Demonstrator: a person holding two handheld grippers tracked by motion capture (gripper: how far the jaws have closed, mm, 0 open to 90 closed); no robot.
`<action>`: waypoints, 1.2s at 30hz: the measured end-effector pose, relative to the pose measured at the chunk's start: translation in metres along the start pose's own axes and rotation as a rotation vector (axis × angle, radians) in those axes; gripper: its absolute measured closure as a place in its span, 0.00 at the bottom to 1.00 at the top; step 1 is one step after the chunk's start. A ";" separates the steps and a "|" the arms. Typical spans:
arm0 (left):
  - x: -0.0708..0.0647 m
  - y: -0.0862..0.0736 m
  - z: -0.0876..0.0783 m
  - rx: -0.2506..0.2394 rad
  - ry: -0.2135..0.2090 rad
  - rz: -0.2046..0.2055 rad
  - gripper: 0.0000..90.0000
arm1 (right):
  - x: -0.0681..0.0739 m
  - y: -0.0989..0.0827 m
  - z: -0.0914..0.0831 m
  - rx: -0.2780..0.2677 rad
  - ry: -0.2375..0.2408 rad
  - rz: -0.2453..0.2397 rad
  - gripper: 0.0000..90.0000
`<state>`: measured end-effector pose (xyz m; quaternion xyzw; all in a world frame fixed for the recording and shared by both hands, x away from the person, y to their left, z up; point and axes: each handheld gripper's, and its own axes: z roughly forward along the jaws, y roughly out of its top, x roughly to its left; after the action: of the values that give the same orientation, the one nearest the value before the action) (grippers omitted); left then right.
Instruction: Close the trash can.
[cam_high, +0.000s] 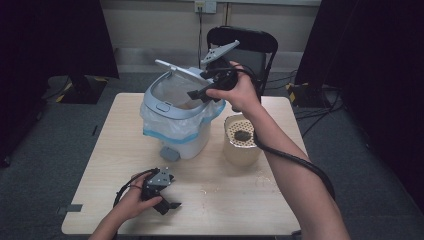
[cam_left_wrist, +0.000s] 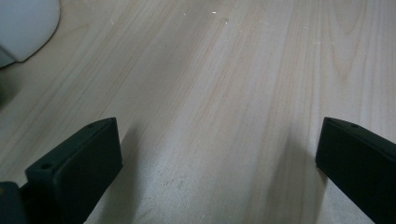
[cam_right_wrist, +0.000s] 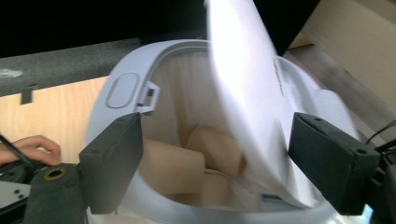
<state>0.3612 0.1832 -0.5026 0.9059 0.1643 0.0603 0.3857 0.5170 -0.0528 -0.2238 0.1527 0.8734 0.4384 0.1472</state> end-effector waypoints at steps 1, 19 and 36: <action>0.000 0.000 0.000 0.000 0.000 0.000 0.00 | 0.002 0.000 0.001 -0.001 0.008 -0.005 0.19; 0.000 0.000 0.000 0.000 0.000 0.001 0.00 | 0.021 0.001 0.018 0.016 0.094 0.015 0.18; 0.000 0.000 0.000 0.001 0.000 0.002 0.00 | 0.024 0.001 0.026 0.049 0.148 0.009 0.40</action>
<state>0.3613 0.1833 -0.5025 0.9062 0.1634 0.0604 0.3853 0.5055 -0.0239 -0.2413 0.1275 0.8915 0.4278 0.0766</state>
